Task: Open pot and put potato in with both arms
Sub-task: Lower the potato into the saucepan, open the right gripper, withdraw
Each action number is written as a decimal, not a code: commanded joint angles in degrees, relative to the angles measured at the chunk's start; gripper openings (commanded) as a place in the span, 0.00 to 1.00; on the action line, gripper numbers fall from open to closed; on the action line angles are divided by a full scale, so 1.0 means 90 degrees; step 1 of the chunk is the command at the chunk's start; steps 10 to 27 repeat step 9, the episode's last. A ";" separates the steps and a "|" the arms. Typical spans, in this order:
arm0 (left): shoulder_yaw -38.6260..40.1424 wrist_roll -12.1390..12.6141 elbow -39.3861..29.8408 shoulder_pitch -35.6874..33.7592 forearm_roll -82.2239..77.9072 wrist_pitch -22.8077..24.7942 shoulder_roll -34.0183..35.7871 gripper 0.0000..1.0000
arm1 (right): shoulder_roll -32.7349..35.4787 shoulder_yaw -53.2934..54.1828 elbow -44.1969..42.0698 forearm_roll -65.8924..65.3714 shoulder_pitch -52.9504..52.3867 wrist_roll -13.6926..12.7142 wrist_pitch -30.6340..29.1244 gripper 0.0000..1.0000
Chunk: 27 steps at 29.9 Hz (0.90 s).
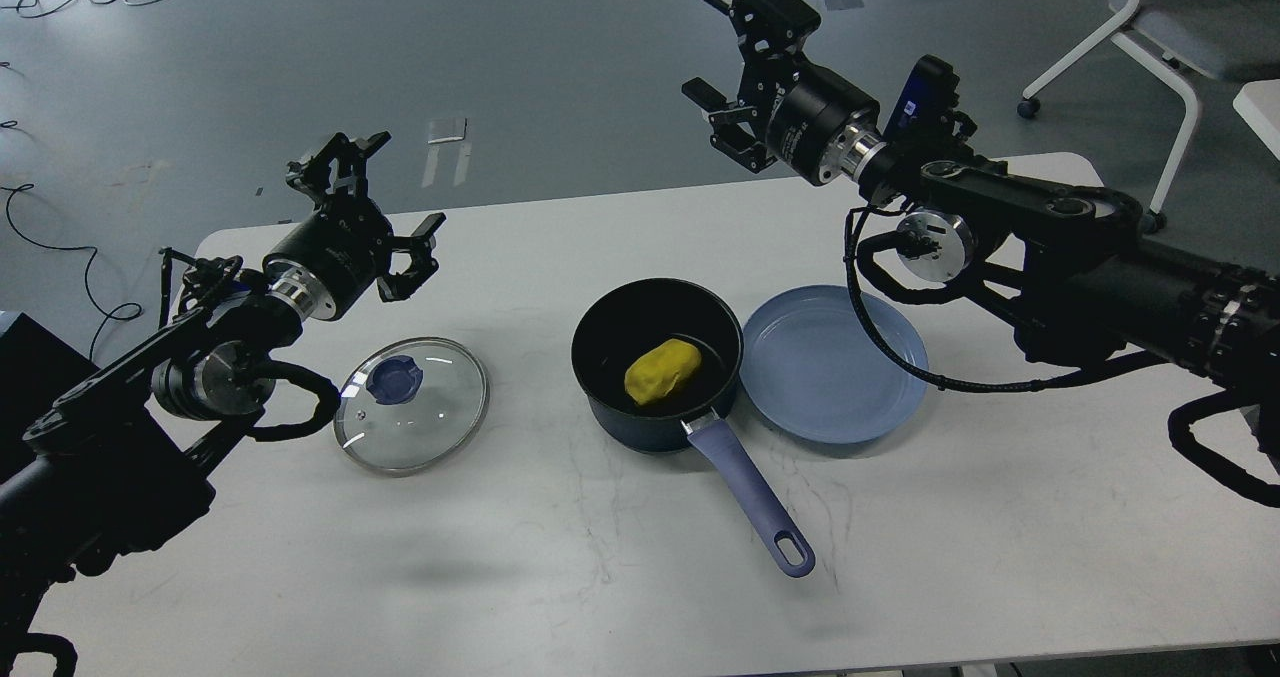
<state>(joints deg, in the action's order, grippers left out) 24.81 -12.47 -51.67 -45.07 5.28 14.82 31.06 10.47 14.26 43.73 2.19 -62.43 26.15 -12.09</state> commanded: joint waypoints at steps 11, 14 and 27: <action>0.1080 -0.0011 -0.0011 0.0788 0.0038 0.0844 0.0006 0.98 | 0.0096 0.0426 0.0034 0.0646 0.0413 -0.0445 -0.0131 1.00; 0.1080 -0.0011 -0.0011 0.0788 0.0038 0.0844 0.0006 0.98 | 0.0096 0.0426 0.0034 0.0646 0.0413 -0.0445 -0.0131 1.00; 0.1080 -0.0011 -0.0011 0.0788 0.0038 0.0844 0.0006 0.98 | 0.0096 0.0426 0.0034 0.0646 0.0413 -0.0445 -0.0131 1.00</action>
